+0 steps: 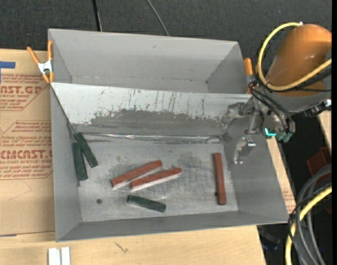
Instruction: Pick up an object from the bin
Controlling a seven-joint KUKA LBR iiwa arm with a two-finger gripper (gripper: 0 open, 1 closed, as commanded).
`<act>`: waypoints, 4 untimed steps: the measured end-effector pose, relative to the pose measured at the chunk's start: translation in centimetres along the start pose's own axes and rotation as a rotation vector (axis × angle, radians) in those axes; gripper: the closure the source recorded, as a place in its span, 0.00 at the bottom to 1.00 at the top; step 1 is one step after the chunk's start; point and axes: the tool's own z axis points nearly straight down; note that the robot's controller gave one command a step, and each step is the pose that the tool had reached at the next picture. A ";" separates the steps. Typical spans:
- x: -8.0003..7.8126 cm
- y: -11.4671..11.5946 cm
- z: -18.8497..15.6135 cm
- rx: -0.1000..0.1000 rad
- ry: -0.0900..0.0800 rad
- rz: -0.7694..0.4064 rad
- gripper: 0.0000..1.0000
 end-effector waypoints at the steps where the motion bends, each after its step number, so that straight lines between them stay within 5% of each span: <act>1: -0.2 0.0 -0.4 0.001 -0.008 -0.001 0.00; 2: -0.2 0.6 4.8 0.002 -0.012 -0.079 0.00; 3: 2.2 5.8 11.4 0.001 -0.010 -0.073 0.00; 4: 0.7 7.4 14.5 -0.003 -0.006 -0.067 0.00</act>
Offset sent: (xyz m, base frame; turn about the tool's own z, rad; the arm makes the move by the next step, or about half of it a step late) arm -0.0012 0.0103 -0.0989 -0.1483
